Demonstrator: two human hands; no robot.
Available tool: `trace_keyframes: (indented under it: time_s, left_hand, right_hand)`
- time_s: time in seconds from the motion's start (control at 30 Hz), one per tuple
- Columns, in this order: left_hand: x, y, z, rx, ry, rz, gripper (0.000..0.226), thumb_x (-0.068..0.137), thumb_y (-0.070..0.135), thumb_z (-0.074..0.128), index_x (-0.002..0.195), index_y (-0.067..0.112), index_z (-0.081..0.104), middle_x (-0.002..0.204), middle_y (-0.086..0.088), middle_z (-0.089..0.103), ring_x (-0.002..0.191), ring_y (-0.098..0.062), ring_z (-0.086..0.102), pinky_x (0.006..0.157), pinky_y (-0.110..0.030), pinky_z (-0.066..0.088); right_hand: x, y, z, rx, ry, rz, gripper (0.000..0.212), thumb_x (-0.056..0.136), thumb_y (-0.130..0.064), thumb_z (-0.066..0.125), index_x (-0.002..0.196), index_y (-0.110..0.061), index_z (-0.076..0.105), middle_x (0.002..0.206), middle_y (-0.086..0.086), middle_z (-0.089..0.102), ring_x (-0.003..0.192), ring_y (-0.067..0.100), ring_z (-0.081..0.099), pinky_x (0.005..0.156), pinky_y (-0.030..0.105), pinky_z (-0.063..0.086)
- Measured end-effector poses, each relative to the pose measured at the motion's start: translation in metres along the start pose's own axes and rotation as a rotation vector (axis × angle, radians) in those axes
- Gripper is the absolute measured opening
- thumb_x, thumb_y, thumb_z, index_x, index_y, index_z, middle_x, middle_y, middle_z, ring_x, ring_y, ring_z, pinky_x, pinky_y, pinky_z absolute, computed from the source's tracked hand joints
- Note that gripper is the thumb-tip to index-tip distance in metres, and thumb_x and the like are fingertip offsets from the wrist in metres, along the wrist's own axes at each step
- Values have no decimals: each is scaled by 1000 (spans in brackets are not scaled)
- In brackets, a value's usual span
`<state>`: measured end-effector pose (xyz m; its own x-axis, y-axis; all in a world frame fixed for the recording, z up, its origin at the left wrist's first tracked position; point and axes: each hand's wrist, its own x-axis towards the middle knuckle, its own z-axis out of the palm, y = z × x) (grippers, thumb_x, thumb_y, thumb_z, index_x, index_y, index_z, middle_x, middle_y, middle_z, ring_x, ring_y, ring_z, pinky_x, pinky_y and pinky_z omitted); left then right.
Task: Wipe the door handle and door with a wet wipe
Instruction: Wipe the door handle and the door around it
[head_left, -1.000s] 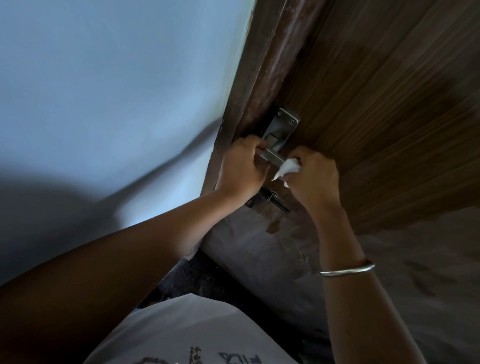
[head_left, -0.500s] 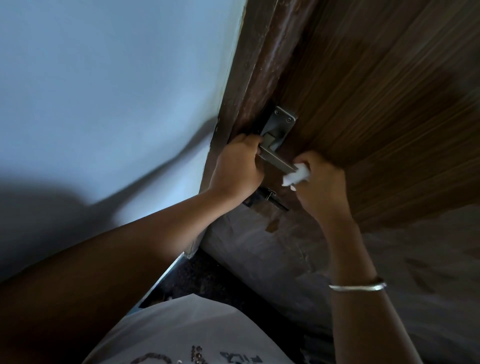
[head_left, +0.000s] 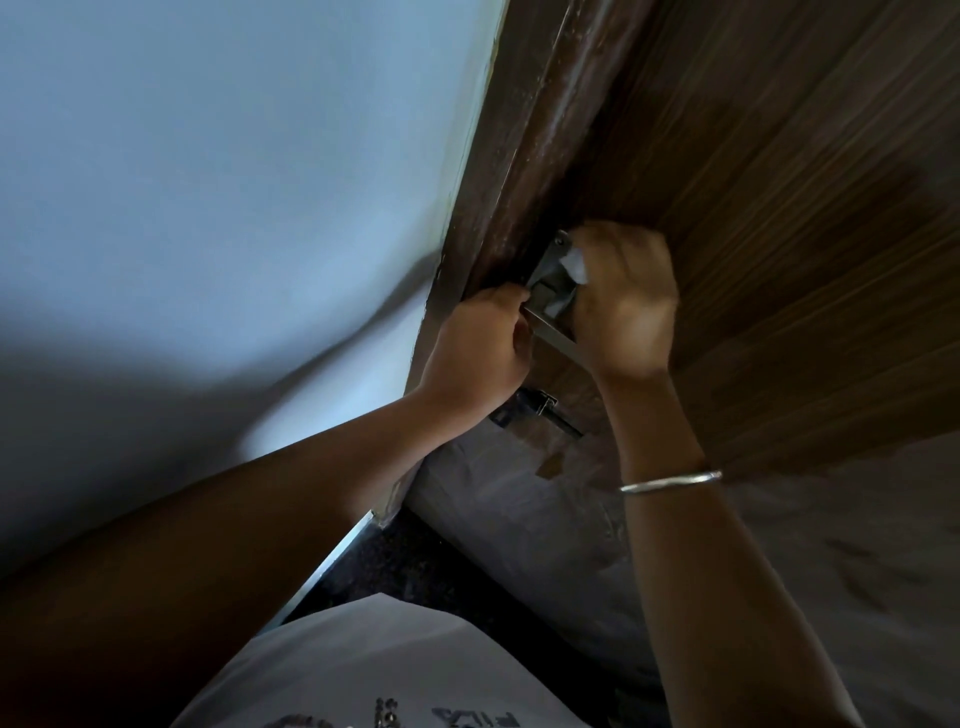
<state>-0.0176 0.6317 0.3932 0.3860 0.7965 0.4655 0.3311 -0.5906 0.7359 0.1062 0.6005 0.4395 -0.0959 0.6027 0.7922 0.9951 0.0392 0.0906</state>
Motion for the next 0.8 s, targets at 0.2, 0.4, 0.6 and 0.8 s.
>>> trace_keyframes:
  time_s: [0.2,0.4,0.6,0.8]
  left_hand:
    - [4,0,-1,17,-29,-24,31,82,6,53,112,6,60,95,-15,71,85,-27,66,74,-33,54]
    - [2,-1,-4,-13,-48,-38,35,82,4,54,116,5,58,97,-14,70,86,-25,67,79,-36,56]
    - [5,7,-8,-11,-44,14,33,81,4,56,114,3,59,98,-16,71,87,-25,67,79,-28,53]
    - [10,17,-8,-53,-33,14,26,79,5,61,105,6,62,87,-8,69,77,-17,65,71,-26,54]
  right_hand:
    - [5,-6,13,-115,-191,-151,24,82,-1,59,104,2,69,106,18,68,99,34,63,82,37,52]
    - [7,-1,5,-116,-210,-121,29,83,5,54,109,3,67,110,18,68,93,34,63,78,41,54]
    - [8,7,-5,-73,-320,-301,23,79,-5,57,95,1,73,107,14,70,96,32,64,77,39,53]
    - [-14,16,-26,-103,-306,-206,11,68,5,72,74,-4,74,88,10,74,75,29,64,60,31,54]
